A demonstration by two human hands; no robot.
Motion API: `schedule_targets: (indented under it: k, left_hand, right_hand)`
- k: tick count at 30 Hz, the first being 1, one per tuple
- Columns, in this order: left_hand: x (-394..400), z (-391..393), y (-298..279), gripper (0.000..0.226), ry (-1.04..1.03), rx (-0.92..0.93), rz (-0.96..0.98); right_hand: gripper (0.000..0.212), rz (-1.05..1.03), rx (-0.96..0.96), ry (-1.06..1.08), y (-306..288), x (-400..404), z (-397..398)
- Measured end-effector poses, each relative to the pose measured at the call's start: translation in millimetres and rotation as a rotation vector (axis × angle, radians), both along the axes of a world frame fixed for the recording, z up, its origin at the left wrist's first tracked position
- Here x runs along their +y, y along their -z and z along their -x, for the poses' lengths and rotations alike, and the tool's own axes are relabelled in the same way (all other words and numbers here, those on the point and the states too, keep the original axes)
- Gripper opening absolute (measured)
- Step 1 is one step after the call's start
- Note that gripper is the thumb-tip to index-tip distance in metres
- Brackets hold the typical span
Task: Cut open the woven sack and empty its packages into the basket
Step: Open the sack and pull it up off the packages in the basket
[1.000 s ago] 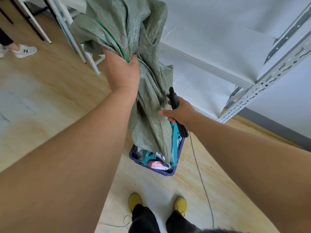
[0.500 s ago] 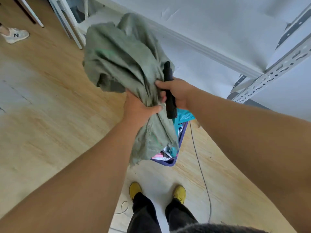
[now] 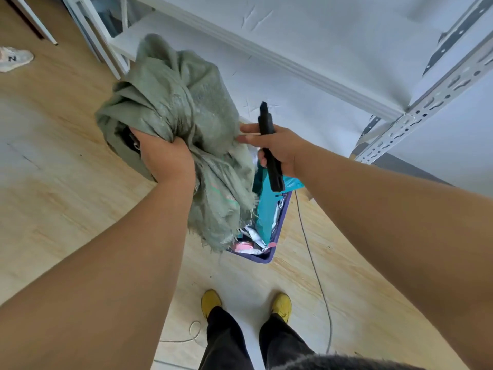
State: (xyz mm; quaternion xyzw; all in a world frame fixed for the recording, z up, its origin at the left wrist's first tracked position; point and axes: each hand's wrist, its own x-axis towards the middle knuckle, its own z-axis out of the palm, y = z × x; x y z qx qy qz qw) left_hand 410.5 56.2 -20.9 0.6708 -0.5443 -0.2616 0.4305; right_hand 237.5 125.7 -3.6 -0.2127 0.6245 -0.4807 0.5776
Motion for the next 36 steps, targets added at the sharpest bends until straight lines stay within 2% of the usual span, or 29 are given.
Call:
schedule_targets:
  k: [6, 12, 16, 19, 25, 33, 36]
  left_hand:
    - [-3.4, -2.4, -22.5, 0.066, -0.121, 0.053, 0.078]
    - [-12.1, -14.6, -29.9, 0.070, -0.050, -0.050, 0.052]
    - [-4.5, -17.4, -10.0, 0.072, -0.026, -0.098, 0.025]
    - [4.5, -22.1, 7.2, 0.072, 0.032, -0.111, -0.014]
    - [9.8, -16.1, 2.4, 0.074, 0.059, -0.106, -0.049]
    - [27.6, 39.5, -52.3, 0.072, 0.306, -0.039, -0.013]
    - [46.0, 65.9, -62.8, 0.069, 0.427, -0.024, -0.046]
  right_hand:
    - [0.028, -0.099, 0.050, 0.062, 15.4, 14.7, 8.4]
    - [0.027, -0.268, 0.181, 0.107, 61.5, 29.8, 5.0]
    - [0.033, -0.437, 0.098, 0.165, 109.2, 58.2, -7.3]
    - [0.033, -0.472, 0.072, 0.172, 119.3, 67.5, -8.9]
    - [0.035, -0.419, 0.128, 0.278, 101.7, 60.1, 17.0]
    - [0.033, -0.145, 0.060, 0.328, 44.9, 66.1, 23.1]
    - [0.018, -0.056, 0.020, 0.359, 15.8, 78.0, 36.5]
